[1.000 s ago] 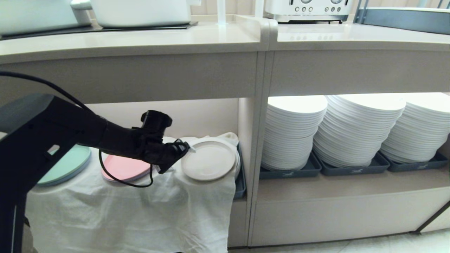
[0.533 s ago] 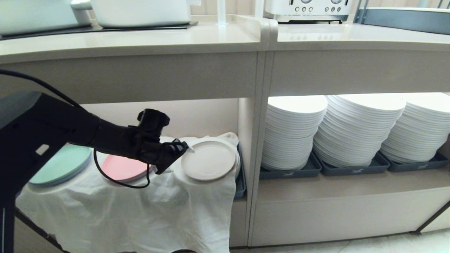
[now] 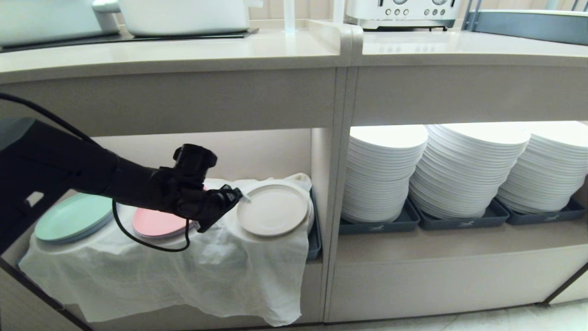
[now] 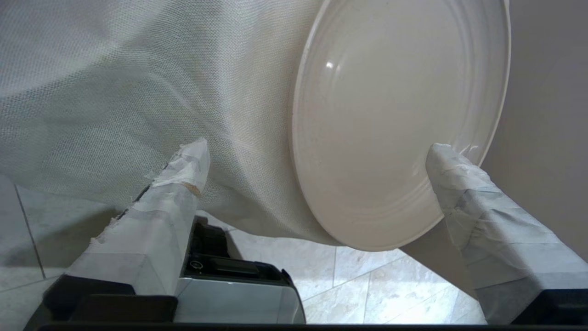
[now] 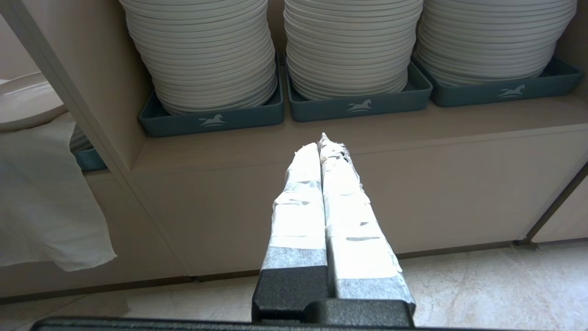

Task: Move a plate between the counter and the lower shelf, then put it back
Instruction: Put the plate in the cupboard, then pick up the plate in the cupboard

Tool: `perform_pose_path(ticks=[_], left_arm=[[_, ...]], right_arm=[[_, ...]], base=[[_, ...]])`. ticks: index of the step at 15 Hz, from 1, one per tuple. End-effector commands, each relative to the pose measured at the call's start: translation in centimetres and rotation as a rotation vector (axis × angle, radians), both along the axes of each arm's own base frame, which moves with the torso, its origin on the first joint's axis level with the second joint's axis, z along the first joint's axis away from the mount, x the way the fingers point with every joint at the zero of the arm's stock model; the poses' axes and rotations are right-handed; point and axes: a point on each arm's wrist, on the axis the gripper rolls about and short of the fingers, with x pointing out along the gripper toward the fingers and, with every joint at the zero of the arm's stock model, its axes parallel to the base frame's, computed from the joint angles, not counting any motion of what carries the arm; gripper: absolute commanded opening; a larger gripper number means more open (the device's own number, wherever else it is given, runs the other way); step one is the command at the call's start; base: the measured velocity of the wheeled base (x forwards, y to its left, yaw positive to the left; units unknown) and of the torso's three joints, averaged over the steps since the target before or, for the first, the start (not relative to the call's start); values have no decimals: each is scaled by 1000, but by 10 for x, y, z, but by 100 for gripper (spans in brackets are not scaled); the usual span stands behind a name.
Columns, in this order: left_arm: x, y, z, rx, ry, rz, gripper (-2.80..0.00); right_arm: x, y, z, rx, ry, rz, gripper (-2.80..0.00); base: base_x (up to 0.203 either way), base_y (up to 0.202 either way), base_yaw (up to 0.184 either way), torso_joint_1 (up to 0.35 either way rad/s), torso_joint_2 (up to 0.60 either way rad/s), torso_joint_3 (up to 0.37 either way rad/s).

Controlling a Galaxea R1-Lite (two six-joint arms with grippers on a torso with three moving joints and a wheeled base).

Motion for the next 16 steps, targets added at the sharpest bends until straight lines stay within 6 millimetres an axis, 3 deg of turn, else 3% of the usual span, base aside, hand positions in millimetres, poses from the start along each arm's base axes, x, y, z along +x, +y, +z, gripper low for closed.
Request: perform_pose_path(ticks=[1, 8, 16], left_arm=[[-3, 0, 2, -1, -6, 5, -280], [-13, 4, -5, -7, -11, 15, -280], [-44, 17, -8, 9, 47, 33, -280]], right_arm=[[0, 0, 0, 0, -2, 0, -280], [0, 0, 0, 0, -2, 0, -280], [0, 0, 0, 0, -2, 0, -280]], base=[[0, 0, 0, 0, 0, 0], [0, 0, 0, 0, 0, 0], [0, 0, 0, 0, 0, 0]])
